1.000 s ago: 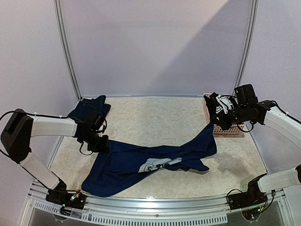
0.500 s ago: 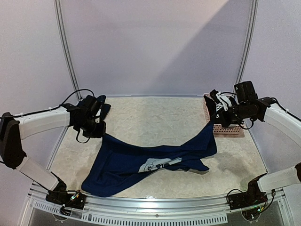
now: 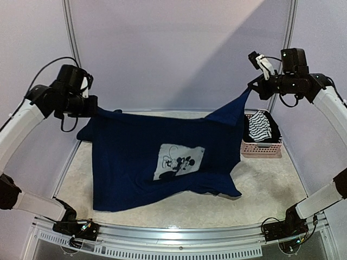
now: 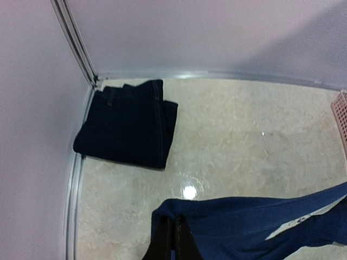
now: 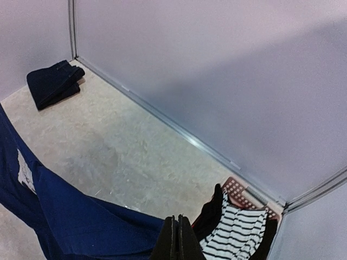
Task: Fold and stack the mixed laundry pile
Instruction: Pick up the crumpled T-shirt from the center of the board, then adjust the crumpled T-shirt at the center of the board.
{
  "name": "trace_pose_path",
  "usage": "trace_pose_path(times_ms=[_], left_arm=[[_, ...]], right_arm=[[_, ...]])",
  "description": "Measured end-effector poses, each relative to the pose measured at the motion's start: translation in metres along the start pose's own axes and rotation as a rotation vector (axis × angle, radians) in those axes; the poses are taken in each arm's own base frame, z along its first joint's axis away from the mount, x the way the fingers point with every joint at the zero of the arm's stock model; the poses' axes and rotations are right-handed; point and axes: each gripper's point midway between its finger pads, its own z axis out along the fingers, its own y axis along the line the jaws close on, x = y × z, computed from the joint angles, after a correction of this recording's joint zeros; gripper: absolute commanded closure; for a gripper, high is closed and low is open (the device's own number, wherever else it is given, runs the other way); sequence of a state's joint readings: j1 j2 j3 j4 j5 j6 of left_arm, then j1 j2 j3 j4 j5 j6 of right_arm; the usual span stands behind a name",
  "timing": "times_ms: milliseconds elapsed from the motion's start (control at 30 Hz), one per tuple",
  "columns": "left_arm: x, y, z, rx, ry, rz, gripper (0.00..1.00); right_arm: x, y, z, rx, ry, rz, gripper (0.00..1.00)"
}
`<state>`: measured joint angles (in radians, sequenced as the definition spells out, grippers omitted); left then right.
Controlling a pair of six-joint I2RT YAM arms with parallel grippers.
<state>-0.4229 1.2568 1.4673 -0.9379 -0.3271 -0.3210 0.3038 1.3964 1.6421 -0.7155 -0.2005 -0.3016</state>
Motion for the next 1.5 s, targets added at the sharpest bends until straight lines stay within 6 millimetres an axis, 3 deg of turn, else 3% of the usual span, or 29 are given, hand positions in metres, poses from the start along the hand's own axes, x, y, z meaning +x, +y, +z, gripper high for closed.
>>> trace_pose_path(times_ms=[200,400,600,733,933,1167,1367,1500], left_arm=[[-0.059,0.013,-0.063,0.012,-0.171,-0.022,1.0],[-0.083,0.019,-0.105,0.041,-0.241,-0.028,1.0],[-0.078,0.019,-0.129,0.095,-0.246,-0.026,1.0],[-0.072,0.027,-0.155,0.121,-0.285,-0.036,1.0],[-0.06,0.037,-0.201,0.191,-0.358,-0.058,1.0],[-0.04,0.042,-0.231,0.248,-0.353,-0.055,1.0],[-0.061,0.044,-0.279,0.33,-0.473,-0.076,1.0],[-0.072,0.042,-0.278,0.319,-0.482,-0.079,1.0]], right_arm=[[-0.053,-0.018,-0.014,0.049,-0.085,-0.063,1.0],[-0.103,-0.027,-0.041,0.087,-0.185,-0.142,1.0],[-0.114,-0.023,-0.068,0.091,-0.225,-0.175,1.0],[-0.118,-0.014,-0.092,0.075,-0.258,-0.182,1.0],[-0.126,0.011,-0.143,0.009,-0.34,-0.205,1.0],[-0.129,0.046,-0.212,-0.078,-0.454,-0.246,1.0],[-0.151,0.055,-0.273,-0.053,-0.59,-0.268,1.0],[-0.16,0.052,-0.291,-0.009,-0.639,-0.285,1.0]])
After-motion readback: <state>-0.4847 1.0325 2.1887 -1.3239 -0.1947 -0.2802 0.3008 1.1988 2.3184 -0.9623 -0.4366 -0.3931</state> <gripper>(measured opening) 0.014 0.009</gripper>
